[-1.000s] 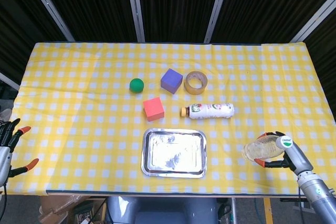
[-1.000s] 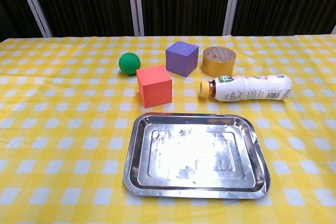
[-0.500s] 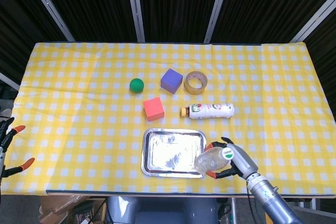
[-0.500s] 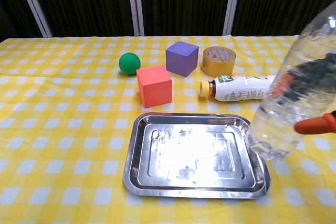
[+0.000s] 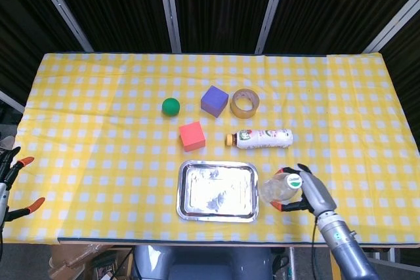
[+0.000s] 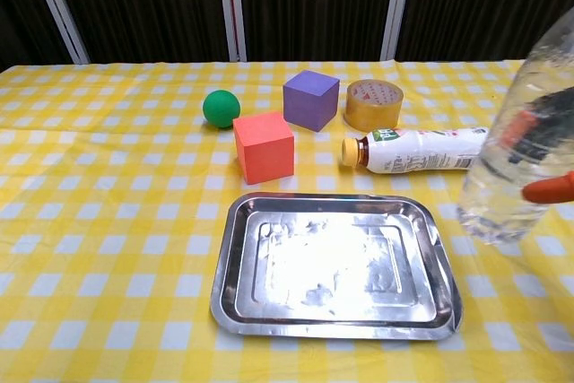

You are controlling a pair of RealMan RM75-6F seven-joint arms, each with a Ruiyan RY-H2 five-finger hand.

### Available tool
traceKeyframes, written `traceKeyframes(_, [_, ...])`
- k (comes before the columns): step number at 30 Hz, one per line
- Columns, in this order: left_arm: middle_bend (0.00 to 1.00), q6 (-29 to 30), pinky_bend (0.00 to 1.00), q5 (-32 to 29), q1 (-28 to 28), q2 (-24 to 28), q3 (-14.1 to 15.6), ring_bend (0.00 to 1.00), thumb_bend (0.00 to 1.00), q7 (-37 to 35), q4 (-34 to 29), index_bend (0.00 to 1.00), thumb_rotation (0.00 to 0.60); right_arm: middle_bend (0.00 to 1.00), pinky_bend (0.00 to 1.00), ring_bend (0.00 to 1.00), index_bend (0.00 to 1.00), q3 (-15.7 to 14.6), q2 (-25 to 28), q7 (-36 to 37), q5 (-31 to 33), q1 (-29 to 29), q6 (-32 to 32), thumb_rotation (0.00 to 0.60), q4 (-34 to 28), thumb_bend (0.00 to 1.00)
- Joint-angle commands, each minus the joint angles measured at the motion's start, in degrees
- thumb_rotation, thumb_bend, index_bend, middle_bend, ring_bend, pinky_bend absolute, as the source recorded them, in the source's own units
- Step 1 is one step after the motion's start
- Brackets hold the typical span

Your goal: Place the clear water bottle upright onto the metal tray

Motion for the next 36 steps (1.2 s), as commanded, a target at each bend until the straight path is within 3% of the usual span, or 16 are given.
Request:
traceKeyframes(1, [0.02, 0.2, 0.0, 0.1, 0.1, -0.3, 0.0, 0.0, 0.15, 0.6, -0.3, 0.19, 0.6, 0.62, 0.0, 0.31, 0.76, -1.1, 9.3, 7.8, -3.8, -3.8, -2.9, 0.6, 4.0, 0.63])
traceKeyframes(5, [0.02, 0.2, 0.0, 0.1, 0.1, -0.4, 0.1, 0.0, 0.15, 0.9, -0.4, 0.19, 0.6, 0.62, 0.0, 0.31, 0.76, -1.8, 11.9, 12.8, -7.2, -5.1, -5.5, 0.6, 5.5, 0.63])
traceKeyframes(10, [0.02, 0.1, 0.0, 0.3, 0.0, -0.5, 0.2, 0.0, 0.15, 1.2, -0.5, 0.19, 0.6, 0.62, 0.0, 0.31, 0.76, -3.1, 9.6, 12.2, -11.6, -5.0, -7.6, 0.6, 5.5, 0.63])
traceKeyframes(16, [0.02, 0.8, 0.0, 0.2, 0.3, 0.0, -0.1, 0.0, 0.15, -0.2, -0.4, 0.19, 0.6, 0.62, 0.0, 0.31, 0.76, -2.7, 1.8, 9.4, -11.6, -3.4, -7.4, 0.6, 4.4, 0.63])
traceKeyframes(23, [0.02, 0.4, 0.0, 0.6, 0.1, 0.2, 0.2, 0.0, 0.15, -0.8, -0.3, 0.19, 0.6, 0.62, 0.0, 0.31, 0.76, -0.2, -11.1, 4.0, -8.5, -0.1, -5.1, 0.6, 4.5, 0.63])
traceKeyframes(28, [0.02, 0.6, 0.0, 0.6, 0.2, 0.4, 0.1, 0.0, 0.15, -1.6, -0.3, 0.19, 0.6, 0.62, 0.0, 0.31, 0.76, 1.1, -20.7, -1.3, -5.2, 2.7, -2.9, 0.6, 6.5, 0.63])
traceKeyframes(36, [0.02, 0.9, 0.0, 1.0, 0.3, 0.8, 0.4, 0.0, 0.15, -2.5, -0.3, 0.19, 0.6, 0.62, 0.0, 0.31, 0.76, 1.5, -31.5, -6.6, -1.4, 4.8, 0.1, 0.6, 12.9, 0.63])
